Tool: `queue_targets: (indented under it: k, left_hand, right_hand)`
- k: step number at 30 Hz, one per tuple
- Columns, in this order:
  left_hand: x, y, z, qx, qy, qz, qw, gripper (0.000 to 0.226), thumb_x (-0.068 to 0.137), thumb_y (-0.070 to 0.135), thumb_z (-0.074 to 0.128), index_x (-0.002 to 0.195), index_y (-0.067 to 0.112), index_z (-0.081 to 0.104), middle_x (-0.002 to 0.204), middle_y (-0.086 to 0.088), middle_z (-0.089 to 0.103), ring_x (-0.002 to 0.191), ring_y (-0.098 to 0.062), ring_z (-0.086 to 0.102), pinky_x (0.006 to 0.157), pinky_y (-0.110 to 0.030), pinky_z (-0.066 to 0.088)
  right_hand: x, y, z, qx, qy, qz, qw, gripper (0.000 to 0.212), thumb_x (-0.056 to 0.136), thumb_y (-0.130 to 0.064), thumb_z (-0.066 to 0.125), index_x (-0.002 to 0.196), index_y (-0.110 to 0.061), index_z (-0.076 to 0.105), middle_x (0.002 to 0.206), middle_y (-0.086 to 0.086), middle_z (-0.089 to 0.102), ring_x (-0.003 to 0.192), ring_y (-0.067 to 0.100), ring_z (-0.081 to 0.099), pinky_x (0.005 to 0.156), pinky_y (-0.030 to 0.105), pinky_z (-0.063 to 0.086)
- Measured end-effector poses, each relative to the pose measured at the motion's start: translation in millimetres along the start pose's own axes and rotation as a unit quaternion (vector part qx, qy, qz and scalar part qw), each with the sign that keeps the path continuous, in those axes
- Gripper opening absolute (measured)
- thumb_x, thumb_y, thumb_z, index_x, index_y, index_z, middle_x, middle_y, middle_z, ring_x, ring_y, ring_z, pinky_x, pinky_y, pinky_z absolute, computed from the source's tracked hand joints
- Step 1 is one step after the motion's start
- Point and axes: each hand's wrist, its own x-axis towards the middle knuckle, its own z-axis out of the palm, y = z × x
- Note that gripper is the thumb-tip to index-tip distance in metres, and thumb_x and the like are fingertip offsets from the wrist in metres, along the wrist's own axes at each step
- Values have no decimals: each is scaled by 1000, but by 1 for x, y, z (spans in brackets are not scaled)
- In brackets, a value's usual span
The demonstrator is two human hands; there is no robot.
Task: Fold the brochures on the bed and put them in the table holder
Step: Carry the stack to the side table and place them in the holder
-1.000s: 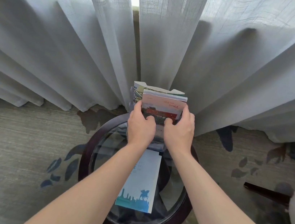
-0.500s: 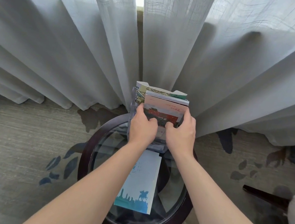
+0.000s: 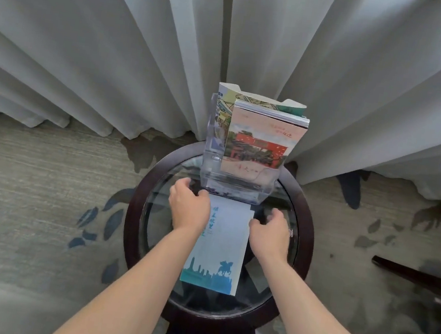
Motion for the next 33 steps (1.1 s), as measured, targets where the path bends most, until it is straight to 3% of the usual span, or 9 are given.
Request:
queue_targets:
  k: [3, 6, 9, 13, 18, 24, 28, 33]
  left_hand:
    - [-1, -37, 5, 48, -92, -57, 993, 54, 95, 24, 56, 145, 12, 39, 144, -7, 43, 125, -29, 50, 105, -48, 43]
    - [-7, -61, 12, 116, -152, -54, 980, 56, 94, 24, 59, 144, 9, 38, 144, -9, 39, 122, -30, 52, 100, -48, 48]
    - [-13, -68, 20, 161, -155, -25, 974, 52, 93, 25, 60, 139, 10, 40, 137, -10, 41, 119, -29, 50, 98, -45, 48]
    - [-10, -66, 24, 183, -173, -6, 968, 42, 91, 26, 60, 128, 9, 47, 129, -12, 46, 113, -31, 54, 98, -49, 47]
    - [4, -61, 21, 195, -197, -6, 961, 31, 92, 25, 57, 117, 7, 56, 125, -13, 47, 107, -30, 56, 94, -45, 50]
    - [8, -64, 10, 188, -151, 45, 970, 14, 96, 12, 44, 94, 13, 58, 108, -6, 60, 90, -24, 60, 76, -41, 53]
    - [4, -56, 0, 148, -128, 93, 976, 11, 100, 19, 48, 91, 19, 55, 104, -1, 60, 84, -16, 63, 64, -34, 55]
    - [-3, -22, -16, 77, -66, 156, 983, 10, 98, 17, 51, 98, 22, 60, 105, 2, 60, 93, -14, 59, 77, -35, 53]
  right_hand:
    - [-5, 21, 19, -20, -52, 32, 998, 64, 93, -23, 61, 150, -9, 36, 149, 11, 47, 132, 30, 48, 107, 43, 42]
    - [-8, 30, 33, -47, -76, 48, 995, 52, 92, -21, 60, 140, -8, 47, 140, 14, 53, 120, 32, 56, 98, 39, 48]
    - [-9, 31, 43, -52, -73, 47, 995, 34, 89, -16, 59, 121, -5, 56, 124, 14, 58, 103, 33, 62, 89, 45, 54]
    - [-6, 29, 46, -66, -66, 45, 995, 32, 91, -16, 59, 122, -7, 58, 124, 13, 51, 104, 32, 58, 89, 40, 52]
    - [-4, 32, 47, -46, -50, 55, 996, 37, 90, -21, 63, 124, -12, 54, 124, 9, 50, 107, 30, 59, 90, 49, 54]
    - [-3, 34, 38, -22, 1, 43, 999, 12, 93, -19, 57, 104, -22, 54, 110, 4, 60, 88, 21, 61, 72, 37, 53]
    - [-8, 21, 30, -10, 39, 5, 999, 8, 93, -20, 57, 99, -24, 54, 105, 1, 57, 86, 20, 61, 73, 40, 54]
    - [-17, -16, 9, 33, 95, -59, 993, 9, 92, -19, 56, 99, -26, 54, 105, 1, 58, 94, 24, 59, 81, 45, 53]
